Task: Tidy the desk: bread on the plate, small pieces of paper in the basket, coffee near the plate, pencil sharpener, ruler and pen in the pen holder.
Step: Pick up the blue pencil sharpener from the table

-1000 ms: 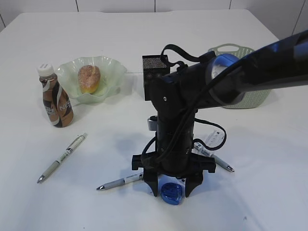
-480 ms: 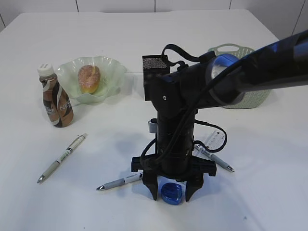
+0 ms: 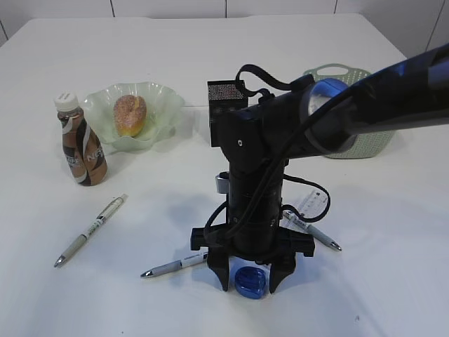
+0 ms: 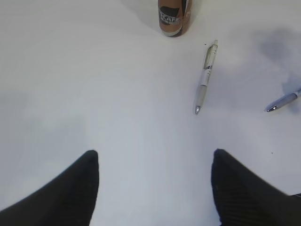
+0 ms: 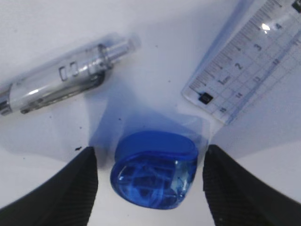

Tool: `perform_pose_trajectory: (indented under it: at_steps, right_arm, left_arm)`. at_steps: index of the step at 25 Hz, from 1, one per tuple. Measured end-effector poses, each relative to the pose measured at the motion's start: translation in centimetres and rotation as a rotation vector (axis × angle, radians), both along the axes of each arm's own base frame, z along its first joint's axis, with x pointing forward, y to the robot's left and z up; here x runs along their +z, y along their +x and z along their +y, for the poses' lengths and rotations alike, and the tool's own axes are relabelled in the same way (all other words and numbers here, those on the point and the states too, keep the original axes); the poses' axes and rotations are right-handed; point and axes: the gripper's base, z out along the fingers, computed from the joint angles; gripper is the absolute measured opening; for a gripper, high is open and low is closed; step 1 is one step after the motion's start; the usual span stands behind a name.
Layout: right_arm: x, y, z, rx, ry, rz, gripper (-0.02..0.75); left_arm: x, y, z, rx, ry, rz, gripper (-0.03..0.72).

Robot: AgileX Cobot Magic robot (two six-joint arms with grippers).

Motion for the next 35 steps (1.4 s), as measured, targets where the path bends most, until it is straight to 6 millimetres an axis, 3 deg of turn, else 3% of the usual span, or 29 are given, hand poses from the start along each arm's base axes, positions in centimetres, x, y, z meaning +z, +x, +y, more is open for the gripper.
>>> perform_pose_trajectory:
  at_steps: [5,10,24,35]
  right_arm:
    - [0.0,0.0,0.0,0.001,-0.001,-0.001,0.433]
    - [0.0,0.1,0.0,0.005,-0.005,-0.006,0.395]
    - [0.3,-0.1,-0.2,0.052,-0.031,0.023,0.384]
    - [2.7,1.3,0.7,0.096,-0.003,-0.015,0.384]
  left_arm:
    - [0.0,0.0,0.0,0.000,0.001,0.000,0.526]
    - [0.0,0.0,0.0,0.001,0.002,0.000,0.526]
    - [0.0,0.0,0.0,0.001,0.004,0.000,0.526]
    - [0.0,0.0,0.0,0.001,0.004,0.002,0.526]
